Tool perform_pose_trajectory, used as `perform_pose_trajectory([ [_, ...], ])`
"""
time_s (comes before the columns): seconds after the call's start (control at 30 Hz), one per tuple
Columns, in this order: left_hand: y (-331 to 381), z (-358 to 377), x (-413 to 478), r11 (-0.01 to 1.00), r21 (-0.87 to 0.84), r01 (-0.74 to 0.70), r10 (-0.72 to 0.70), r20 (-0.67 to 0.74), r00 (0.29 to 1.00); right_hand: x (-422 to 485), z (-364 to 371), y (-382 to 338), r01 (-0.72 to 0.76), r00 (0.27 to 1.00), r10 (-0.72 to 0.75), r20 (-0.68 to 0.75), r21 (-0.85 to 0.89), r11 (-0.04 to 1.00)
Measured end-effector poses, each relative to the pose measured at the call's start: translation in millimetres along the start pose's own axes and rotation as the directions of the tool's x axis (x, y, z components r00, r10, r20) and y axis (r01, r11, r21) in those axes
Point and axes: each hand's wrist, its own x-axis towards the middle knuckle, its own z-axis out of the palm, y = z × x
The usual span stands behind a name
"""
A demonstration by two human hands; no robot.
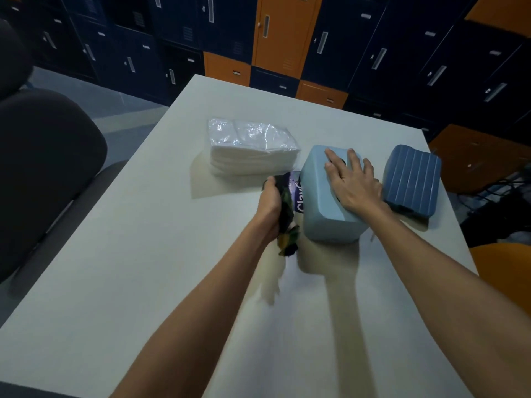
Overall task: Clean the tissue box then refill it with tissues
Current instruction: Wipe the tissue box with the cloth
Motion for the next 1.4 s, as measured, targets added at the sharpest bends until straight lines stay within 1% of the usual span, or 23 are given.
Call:
perform_pose_trajectory([
  [0.03,-2.8,13.6,7.9,1.000,-0.021,0.015,-0.014,0.037,0.999,0.0,0.2,0.1,-0.003,1.000,0.003,0.000,0.000,1.000],
  [0.1,-20.1,35.7,21.8,0.999,0.014,0.031,-0.032,0.057,0.998,0.7,0.2,-0.2,-0.022,1.000,0.022,-0.004,-0.002,1.000],
  [0.17,-39.4,44.2,14.1,0.989,0.148,-0.020,0.018,0.009,1.000,1.5,0.2,0.2,-0.035,0.999,0.035,-0.004,-0.004,0.999],
  [0.23,-49.4,50.0,-21.8,0.952,0.281,-0.117,0.149,-0.093,0.984,2.2,0.6,1.4,-0.035,0.999,0.035,-0.004,0.000,0.999],
  [0.27,-56.3,47.3,-42.6,0.937,0.293,-0.191,0.227,-0.096,0.969,1.8,1.2,1.9,-0.028,1.000,0.028,-0.005,-0.002,1.000],
  [0.3,-65.0,42.2,-57.2,0.923,0.284,-0.259,0.287,-0.059,0.956,2.3,1.5,2.4,-0.023,1.000,0.023,-0.010,-0.004,1.000],
  [0.33,-74.7,37.9,-62.2,0.931,0.237,-0.278,0.291,-0.022,0.956,2.2,1.7,2.5,-0.018,1.000,0.018,-0.011,-0.009,1.000],
  [0.37,-77.4,35.2,-56.6,0.939,0.232,-0.256,0.265,-0.011,0.964,2.4,1.9,2.4,-0.019,1.000,0.019,-0.010,-0.009,1.000],
  [0.47,-57.6,43.0,2.9,0.958,0.276,-0.082,0.090,-0.015,0.996,3.6,2.8,1.3,-0.033,0.999,0.033,-0.015,0.002,0.999],
  [0.5,-49.0,48.4,26.1,0.945,0.319,-0.069,0.078,-0.014,0.997,4.0,3.4,0.9,-0.037,0.999,0.037,-0.020,0.006,0.999],
  [0.57,-22.0,60.7,33.3,0.893,0.434,-0.116,0.130,-0.001,0.992,5.1,4.2,0.5,-0.044,0.999,0.044,-0.025,0.014,0.999],
  [0.63,-15.2,69.3,18.3,0.795,0.509,-0.331,0.336,0.086,0.938,6.2,3.9,1.4,-0.048,0.999,0.048,-0.017,0.010,0.999],
  [0.7,-34.9,60.0,-5.2,0.598,0.602,-0.530,0.510,0.225,0.830,6.1,4.1,3.4,-0.027,1.000,0.027,-0.013,-0.017,0.999],
  [0.73,-50.4,51.9,-18.7,0.480,0.645,-0.595,0.571,0.285,0.770,5.6,3.6,4.1,-0.013,1.000,0.013,-0.014,-0.018,1.000],
  [0.77,-66.4,41.9,-26.5,0.414,0.653,-0.634,0.597,0.331,0.731,4.5,3.8,4.3,-0.004,1.000,0.004,-0.016,-0.002,1.000],
  [0.83,-75.7,28.4,-28.1,0.421,0.619,-0.663,0.586,0.372,0.720,3.1,3.2,3.4,0.003,1.000,-0.002,-0.028,0.036,0.999],
  [0.9,-63.5,32.0,-22.3,0.463,0.623,-0.631,0.553,0.354,0.754,2.8,2.2,3.2,0.011,1.000,-0.010,-0.023,0.037,0.999],
  [0.97,-46.0,43.5,-11.6,0.474,0.643,-0.601,0.527,0.340,0.779,3.6,1.8,3.9,0.012,1.000,-0.011,-0.017,0.031,0.999],
  [1.03,-34.9,53.4,2.9,0.451,0.657,-0.604,0.556,0.323,0.766,4.5,1.6,4.3,-0.004,1.000,0.005,-0.015,0.024,1.000],
  [1.17,-47.5,49.8,10.9,0.347,0.663,-0.663,0.645,0.345,0.682,4.2,0.6,2.9,-0.011,1.000,0.011,-0.023,0.011,1.000],
  [1.27,-70.2,28.2,-6.6,0.276,0.592,-0.757,0.701,0.414,0.580,3.3,2.3,2.9,-0.003,0.999,0.004,-0.040,0.038,0.999],
  [1.33,-82.8,12.4,-21.2,0.245,0.512,-0.823,0.701,0.493,0.515,5.5,3.2,3.9,-0.005,0.999,0.008,-0.053,0.052,0.999],
  [1.4,-88.1,-1.8,-34.9,0.270,0.447,-0.853,0.704,0.512,0.492,6.2,4.1,3.9,-0.001,0.998,0.004,-0.055,0.055,0.999],
])
